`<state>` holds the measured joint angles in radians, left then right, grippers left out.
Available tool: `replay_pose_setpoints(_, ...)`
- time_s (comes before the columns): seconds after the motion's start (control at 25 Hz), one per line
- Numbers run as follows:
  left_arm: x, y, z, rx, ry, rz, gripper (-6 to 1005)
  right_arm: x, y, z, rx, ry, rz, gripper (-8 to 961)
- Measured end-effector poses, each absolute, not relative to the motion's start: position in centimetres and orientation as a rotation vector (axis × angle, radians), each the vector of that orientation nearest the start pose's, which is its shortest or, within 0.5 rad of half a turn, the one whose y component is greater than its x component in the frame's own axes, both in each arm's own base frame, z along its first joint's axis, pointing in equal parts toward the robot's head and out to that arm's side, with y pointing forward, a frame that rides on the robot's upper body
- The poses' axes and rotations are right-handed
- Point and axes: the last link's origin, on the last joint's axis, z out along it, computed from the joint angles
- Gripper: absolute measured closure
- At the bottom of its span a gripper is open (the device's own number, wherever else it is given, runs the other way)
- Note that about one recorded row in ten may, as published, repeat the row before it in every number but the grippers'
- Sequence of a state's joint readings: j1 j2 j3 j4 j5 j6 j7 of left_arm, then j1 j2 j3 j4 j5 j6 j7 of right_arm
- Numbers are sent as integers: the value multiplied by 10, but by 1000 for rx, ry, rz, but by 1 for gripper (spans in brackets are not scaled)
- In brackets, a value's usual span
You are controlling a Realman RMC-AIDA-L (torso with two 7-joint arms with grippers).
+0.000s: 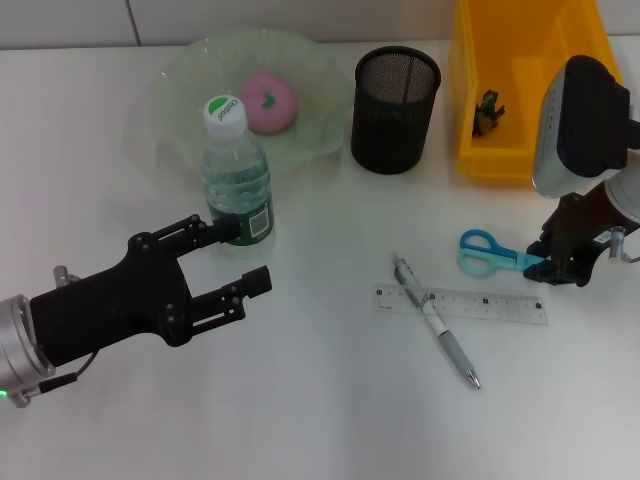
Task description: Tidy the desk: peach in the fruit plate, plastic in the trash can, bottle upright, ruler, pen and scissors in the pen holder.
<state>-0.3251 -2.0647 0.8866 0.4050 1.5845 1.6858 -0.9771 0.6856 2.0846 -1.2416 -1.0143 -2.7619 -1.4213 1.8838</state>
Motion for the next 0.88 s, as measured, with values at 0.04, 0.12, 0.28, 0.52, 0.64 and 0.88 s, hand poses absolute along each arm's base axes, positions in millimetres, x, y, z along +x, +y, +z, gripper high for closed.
replay_pose_setpoints(0.04, -287, 253, -22, -2570, -490, -1096, 274, 240, 374, -9, -2788, 297, -802, 653)
replay_pose_setpoints(0.12, -287, 253, -22, -2570, -490, -1096, 274, 240, 374, -8, -2787, 297, -798, 693)
replay_pose_setpoints(0.28, -287, 252, -22, -2570, -492, -1095, 274, 240, 374, -6, -2780, 302, -781, 736)
replay_pose_setpoints(0.52, -287, 252, -22, -2570, -492, -1096, 273, 230, 375, 14, -2776, 336, -575, 743)
replay_pose_setpoints(0.64, -287, 252, -22, -2570, -491, -1098, 273, 222, 379, 43, -2742, 378, -254, 743)
replay_pose_setpoints(0.88, -287, 252, -22, -2570, -491, -1100, 273, 216, 386, 73, -2604, 443, 287, 743)
